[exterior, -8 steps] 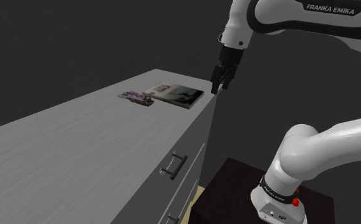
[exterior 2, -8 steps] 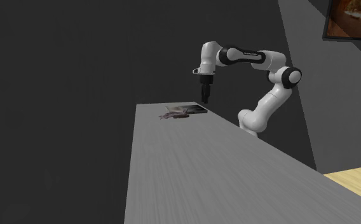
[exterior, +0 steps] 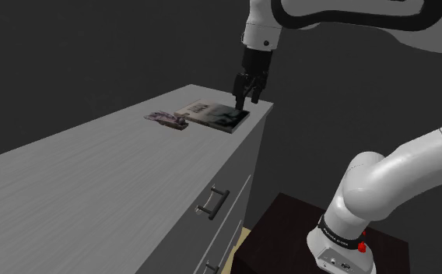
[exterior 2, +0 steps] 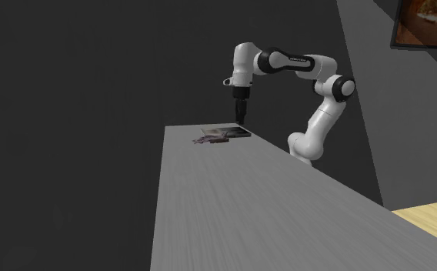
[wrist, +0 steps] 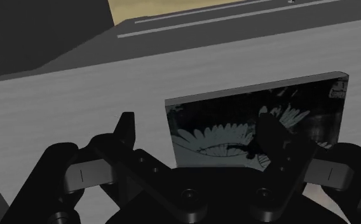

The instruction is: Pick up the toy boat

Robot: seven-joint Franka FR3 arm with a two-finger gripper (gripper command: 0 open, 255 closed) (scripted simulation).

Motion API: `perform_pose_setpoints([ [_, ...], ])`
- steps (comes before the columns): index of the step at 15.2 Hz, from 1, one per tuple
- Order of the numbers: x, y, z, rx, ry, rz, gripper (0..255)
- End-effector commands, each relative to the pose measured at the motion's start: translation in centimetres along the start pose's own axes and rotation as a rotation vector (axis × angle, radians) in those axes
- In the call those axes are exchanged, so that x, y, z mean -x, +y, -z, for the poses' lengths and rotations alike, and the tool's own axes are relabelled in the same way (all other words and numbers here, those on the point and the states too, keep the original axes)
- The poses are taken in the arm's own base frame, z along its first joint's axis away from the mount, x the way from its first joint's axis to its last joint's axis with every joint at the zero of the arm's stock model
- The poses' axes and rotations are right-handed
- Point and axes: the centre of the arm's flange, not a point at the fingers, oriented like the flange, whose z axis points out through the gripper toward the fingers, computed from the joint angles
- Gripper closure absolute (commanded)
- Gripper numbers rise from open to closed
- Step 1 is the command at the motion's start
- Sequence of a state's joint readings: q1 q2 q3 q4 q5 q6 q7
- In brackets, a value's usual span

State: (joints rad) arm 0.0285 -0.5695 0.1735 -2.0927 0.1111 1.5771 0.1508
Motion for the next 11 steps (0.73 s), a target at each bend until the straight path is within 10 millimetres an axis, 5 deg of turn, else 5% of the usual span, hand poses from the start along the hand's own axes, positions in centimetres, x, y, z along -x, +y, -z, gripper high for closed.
perform_pose_setpoints([
  [1, -1.6, -2.6, 0.1, 0.014, -0.009, 0.015, 0],
  [11, -9.8, -14.6, 0.9, 0.088, -0.052, 0.086, 0],
])
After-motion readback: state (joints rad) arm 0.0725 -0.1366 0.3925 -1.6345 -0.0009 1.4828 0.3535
